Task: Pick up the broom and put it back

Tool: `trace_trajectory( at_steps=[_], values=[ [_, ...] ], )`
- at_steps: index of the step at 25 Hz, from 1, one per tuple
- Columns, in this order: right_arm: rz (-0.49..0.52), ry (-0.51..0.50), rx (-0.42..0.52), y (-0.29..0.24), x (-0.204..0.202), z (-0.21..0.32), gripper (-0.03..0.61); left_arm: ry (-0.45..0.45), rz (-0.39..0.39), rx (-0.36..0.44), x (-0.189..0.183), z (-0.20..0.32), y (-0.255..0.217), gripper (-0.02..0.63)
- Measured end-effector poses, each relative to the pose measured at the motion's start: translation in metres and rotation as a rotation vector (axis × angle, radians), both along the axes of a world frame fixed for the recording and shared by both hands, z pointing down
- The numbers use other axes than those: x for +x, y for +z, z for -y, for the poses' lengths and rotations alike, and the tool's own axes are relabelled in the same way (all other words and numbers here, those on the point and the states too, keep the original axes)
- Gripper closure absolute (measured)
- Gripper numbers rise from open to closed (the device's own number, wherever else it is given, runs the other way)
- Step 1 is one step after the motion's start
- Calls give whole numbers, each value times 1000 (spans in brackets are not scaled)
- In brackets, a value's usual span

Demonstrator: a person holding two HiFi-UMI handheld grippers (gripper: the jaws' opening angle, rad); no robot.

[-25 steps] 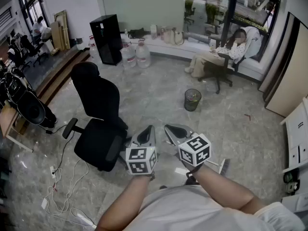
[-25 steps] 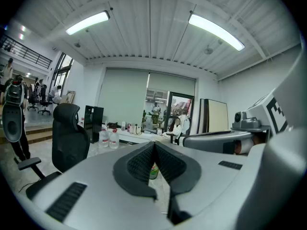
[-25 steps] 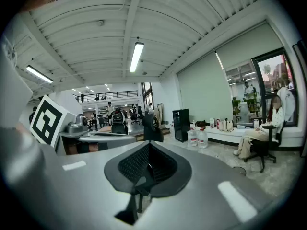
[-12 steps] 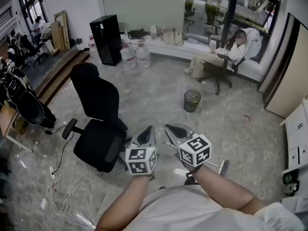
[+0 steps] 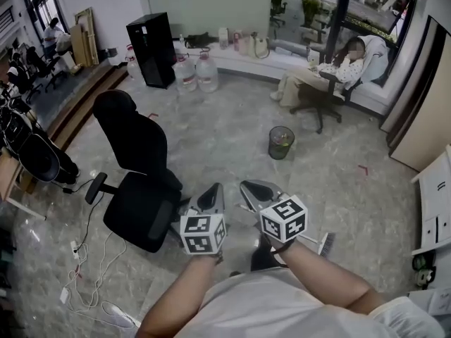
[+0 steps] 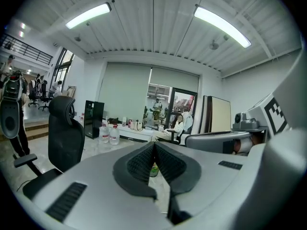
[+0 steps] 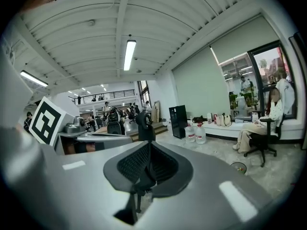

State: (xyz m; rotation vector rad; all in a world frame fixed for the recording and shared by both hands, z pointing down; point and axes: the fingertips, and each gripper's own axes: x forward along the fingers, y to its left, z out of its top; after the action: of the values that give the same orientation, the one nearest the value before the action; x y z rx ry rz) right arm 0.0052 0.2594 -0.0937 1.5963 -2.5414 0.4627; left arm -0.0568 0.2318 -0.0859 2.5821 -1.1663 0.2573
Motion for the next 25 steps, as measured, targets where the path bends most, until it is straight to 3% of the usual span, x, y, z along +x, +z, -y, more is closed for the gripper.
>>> trace_trajectory(
  at_steps=[4, 15, 19, 25],
  values=[
    [10, -9, -14, 18, 41, 44, 558, -24, 21, -11, 29, 40, 14, 604],
    [-6, -174, -178, 124, 103, 206, 552, -181, 80, -131, 68, 185, 93, 604],
    [-34, -214, -268, 185, 122, 253, 534, -213, 100, -160, 73, 225, 127, 604],
    [-74, -228, -432, 316, 137, 290, 517, -212, 108, -260, 69, 267, 220, 604]
  ],
)
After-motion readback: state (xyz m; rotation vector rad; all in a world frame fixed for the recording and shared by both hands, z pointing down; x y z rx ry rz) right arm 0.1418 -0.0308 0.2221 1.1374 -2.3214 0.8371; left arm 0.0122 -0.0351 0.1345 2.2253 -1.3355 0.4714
